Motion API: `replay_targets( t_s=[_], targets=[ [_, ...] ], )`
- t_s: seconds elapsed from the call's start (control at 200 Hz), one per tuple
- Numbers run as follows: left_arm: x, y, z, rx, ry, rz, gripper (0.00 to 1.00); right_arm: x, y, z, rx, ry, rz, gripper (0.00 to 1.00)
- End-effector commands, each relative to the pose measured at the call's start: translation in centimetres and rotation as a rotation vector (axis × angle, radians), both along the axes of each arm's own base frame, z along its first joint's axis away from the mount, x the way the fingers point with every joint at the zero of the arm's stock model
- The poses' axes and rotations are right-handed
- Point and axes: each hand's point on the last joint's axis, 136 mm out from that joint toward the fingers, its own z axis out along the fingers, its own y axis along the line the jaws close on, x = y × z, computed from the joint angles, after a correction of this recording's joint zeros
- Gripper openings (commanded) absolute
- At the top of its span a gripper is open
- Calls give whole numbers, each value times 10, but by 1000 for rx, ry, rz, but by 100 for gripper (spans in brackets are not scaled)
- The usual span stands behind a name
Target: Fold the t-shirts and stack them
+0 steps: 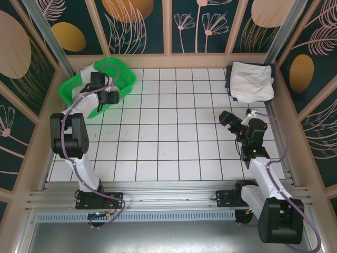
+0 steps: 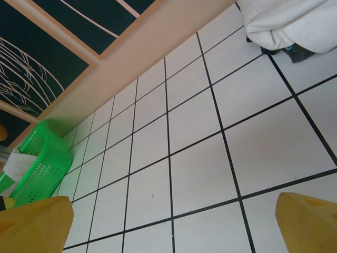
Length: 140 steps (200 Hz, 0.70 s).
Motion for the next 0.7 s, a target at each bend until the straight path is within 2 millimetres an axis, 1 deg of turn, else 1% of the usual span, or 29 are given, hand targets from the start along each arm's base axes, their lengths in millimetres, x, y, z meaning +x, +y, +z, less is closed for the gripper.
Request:
replay_targets(
  t_s=[0.0,0.055,0.15,0.23,0.285,0.29,0.36,0.4,0.475,0.52,0.696],
  targets=[
    [-4,2,-15,-2,66,26,49,3,1,11,-20,-45,10,99],
    [-5,4,-20,3,79,40,47,3,2,10,-20,-44,12,99],
    [-5,1,-24,-10,90,43,44,3,2,9,-20,-44,15,99],
    [-4,0,-27,-13,95,56,37,3,2,9,-21,-46,16,99],
    [1,0,-24,-24,87,71,27,3,2,8,-22,-45,15,99],
    [0,0,-25,-25,88,72,25,3,2,8,-23,-45,15,99],
    [10,0,-20,-35,80,94,20,2,2,7,-23,-43,16,99],
    [16,2,-17,-37,76,119,15,3,1,8,-24,-46,15,99],
    [29,6,-10,-35,68,155,15,2,1,7,-23,-42,14,99],
    [36,8,-6,-30,57,168,13,2,1,8,-22,-44,15,99],
    [61,9,0,-6,25,143,7,1,-2,6,-28,-39,4,99]
  ],
)
